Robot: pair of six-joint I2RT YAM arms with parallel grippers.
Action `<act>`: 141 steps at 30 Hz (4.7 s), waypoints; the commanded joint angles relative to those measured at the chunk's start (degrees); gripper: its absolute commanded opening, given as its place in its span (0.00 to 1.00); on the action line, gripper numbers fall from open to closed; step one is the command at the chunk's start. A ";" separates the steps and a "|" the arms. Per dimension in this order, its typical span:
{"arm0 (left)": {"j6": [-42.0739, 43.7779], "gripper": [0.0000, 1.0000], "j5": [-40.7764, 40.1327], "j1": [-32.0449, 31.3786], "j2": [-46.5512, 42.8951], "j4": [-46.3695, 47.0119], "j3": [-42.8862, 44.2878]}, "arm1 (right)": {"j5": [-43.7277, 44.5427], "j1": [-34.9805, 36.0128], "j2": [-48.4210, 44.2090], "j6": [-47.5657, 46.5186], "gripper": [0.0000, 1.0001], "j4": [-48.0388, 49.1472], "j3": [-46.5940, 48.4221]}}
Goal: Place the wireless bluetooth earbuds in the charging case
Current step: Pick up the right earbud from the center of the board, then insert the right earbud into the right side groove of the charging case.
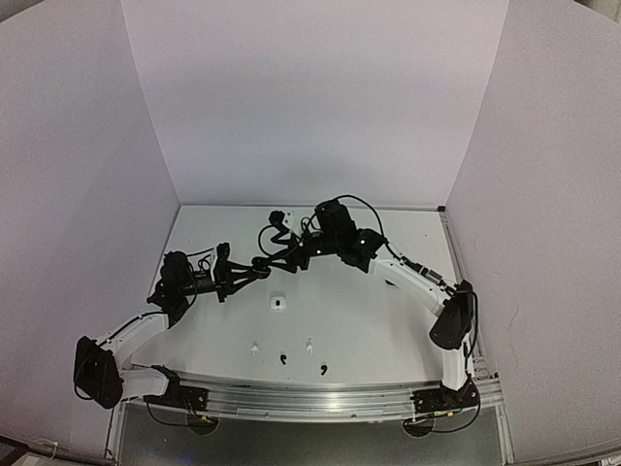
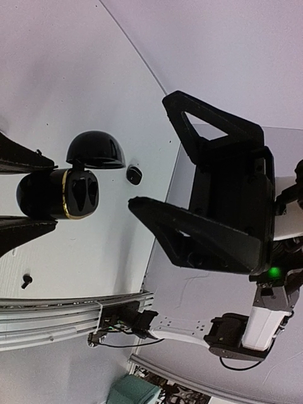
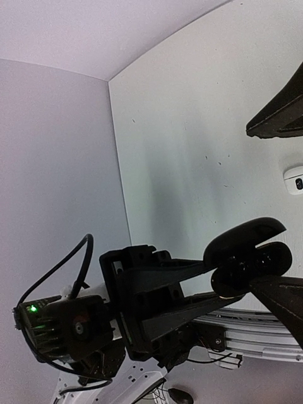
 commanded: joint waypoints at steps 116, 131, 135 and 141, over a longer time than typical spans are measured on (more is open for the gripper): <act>-11.25 0.00 -17.46 0.10 -17.43 22.12 -16.51 | 31.19 20.72 4.75 77.78 0.02 -35.74 -28.21; -9.83 0.00 -11.17 0.10 -14.14 28.63 -14.85 | 52.47 24.05 -9.20 35.17 0.00 -23.38 -1.65; -8.61 0.00 -10.44 0.20 -11.02 35.55 -15.34 | 52.00 24.61 -12.88 25.36 0.00 -6.53 -4.47; -6.25 0.00 -10.33 0.49 -5.83 45.61 -16.06 | 49.11 25.10 -13.90 13.27 0.00 18.46 -11.19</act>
